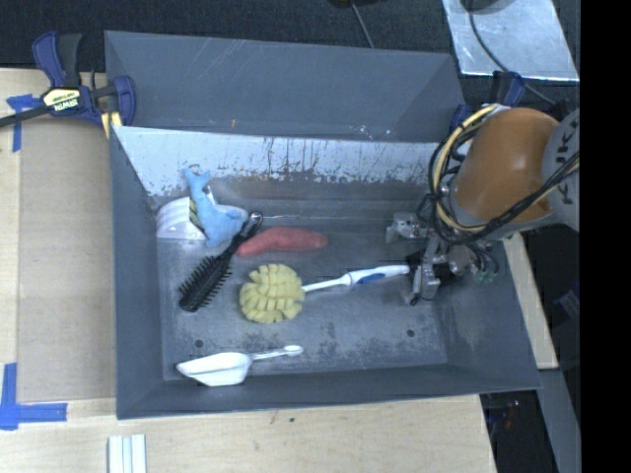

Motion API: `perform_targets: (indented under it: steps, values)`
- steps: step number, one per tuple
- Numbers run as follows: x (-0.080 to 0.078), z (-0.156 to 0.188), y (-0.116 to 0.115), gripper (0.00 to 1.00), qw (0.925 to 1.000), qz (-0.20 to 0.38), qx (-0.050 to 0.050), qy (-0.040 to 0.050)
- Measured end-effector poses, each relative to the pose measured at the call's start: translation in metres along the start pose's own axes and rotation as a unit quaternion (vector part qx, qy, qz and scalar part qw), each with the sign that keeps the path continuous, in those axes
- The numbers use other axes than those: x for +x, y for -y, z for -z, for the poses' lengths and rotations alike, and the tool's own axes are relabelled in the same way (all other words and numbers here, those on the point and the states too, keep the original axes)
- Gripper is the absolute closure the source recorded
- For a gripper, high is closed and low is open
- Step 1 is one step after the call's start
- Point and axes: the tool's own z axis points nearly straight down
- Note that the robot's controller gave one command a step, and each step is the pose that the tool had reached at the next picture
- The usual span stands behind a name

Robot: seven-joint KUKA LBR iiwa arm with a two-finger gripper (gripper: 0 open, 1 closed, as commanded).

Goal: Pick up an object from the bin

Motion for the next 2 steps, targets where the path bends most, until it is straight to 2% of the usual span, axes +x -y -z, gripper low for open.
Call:
perform_targets:
  steps: [1, 2]
  values:
    - [-0.043, -0.02, 0.031, 0.0, 0.9996, 0.026, -0.004, -0.0042]
    - [-0.023, -0.019, 0.006, 0.0, 1.0, -0.003, -0.002, 0.0008]
